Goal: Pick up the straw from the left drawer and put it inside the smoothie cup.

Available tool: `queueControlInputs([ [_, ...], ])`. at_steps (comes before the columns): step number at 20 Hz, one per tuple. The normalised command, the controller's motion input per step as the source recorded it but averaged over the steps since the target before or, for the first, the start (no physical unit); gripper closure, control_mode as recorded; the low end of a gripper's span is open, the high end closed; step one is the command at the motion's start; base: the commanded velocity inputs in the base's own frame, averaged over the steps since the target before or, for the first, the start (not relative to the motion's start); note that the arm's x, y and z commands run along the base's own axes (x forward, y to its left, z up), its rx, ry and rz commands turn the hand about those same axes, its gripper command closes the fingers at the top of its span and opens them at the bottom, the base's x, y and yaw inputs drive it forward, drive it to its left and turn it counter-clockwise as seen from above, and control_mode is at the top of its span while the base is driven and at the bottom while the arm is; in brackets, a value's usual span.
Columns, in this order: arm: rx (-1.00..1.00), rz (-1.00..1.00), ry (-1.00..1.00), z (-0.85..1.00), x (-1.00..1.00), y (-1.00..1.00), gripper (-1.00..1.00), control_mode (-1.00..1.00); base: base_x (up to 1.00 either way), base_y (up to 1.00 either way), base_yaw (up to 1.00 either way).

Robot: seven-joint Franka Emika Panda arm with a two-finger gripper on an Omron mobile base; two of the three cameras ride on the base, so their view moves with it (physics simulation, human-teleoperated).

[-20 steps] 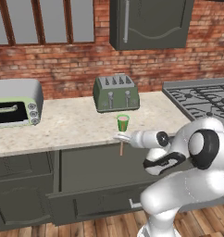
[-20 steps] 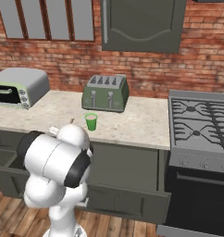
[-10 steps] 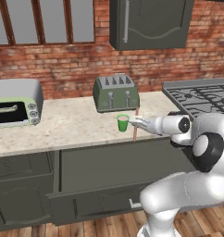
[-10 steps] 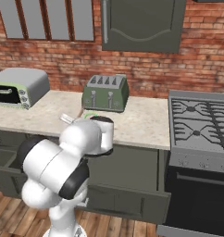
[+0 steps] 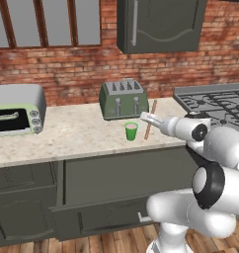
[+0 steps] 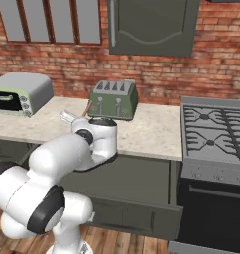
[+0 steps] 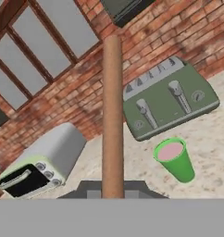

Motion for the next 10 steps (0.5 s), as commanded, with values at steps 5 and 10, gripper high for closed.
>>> queueControlInputs([
  [5, 0.10, 0.12, -0.03, 1.00, 0.07, -0.49, 1.00, -1.00, 0.00, 0.00, 0.00],
  [10, 0.14, 0.03, 0.11, 1.00, 0.11, -0.20, 1.00, -1.00, 0.00, 0.00, 0.00],
])
